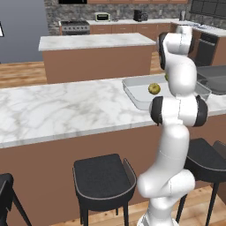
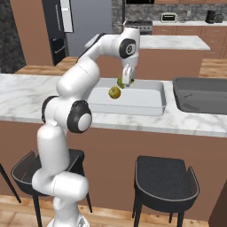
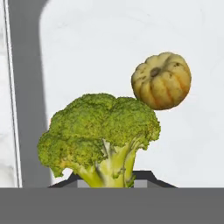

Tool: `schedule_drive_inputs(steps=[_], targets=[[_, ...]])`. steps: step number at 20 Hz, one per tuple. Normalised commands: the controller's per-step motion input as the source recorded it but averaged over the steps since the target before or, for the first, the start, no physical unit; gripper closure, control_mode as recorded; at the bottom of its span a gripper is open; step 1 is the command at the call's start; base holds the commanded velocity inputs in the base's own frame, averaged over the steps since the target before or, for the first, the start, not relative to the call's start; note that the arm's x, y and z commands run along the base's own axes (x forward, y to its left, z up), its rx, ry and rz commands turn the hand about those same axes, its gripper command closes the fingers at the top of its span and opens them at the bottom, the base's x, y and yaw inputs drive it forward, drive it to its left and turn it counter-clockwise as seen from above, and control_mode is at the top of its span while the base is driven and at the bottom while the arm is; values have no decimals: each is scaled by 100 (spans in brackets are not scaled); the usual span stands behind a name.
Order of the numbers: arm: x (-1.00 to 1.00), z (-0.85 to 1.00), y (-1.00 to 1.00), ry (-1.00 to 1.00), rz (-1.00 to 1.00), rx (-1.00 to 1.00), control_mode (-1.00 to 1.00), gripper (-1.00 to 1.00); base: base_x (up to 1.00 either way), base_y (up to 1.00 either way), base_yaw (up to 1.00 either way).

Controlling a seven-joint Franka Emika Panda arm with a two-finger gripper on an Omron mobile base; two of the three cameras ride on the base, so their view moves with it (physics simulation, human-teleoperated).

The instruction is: Place the cold items (broccoli and squash) from the fridge in one tupperware on the dining counter. Place the warm items (hot dog and kebab skewer) in the stove area in another tupperware.

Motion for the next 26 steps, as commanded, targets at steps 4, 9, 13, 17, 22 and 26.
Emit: schedule_drive_inputs(steps=[4, 9, 13, 17, 22, 26], targets=[[60, -48, -2, -13, 23, 8, -100, 100, 0, 0, 0], [49, -44, -4, -5, 20, 1, -100, 100, 0, 0, 0], [40, -38, -5, 0, 11, 0, -100, 100, 0, 0, 0], [13, -38, -3, -2, 1, 0, -100, 100, 0, 0, 0], [-6, -26, -4, -19, 0, 0, -100, -100, 0, 0, 0], [-21, 0, -6, -16, -2, 1, -100, -100, 0, 0, 0]])
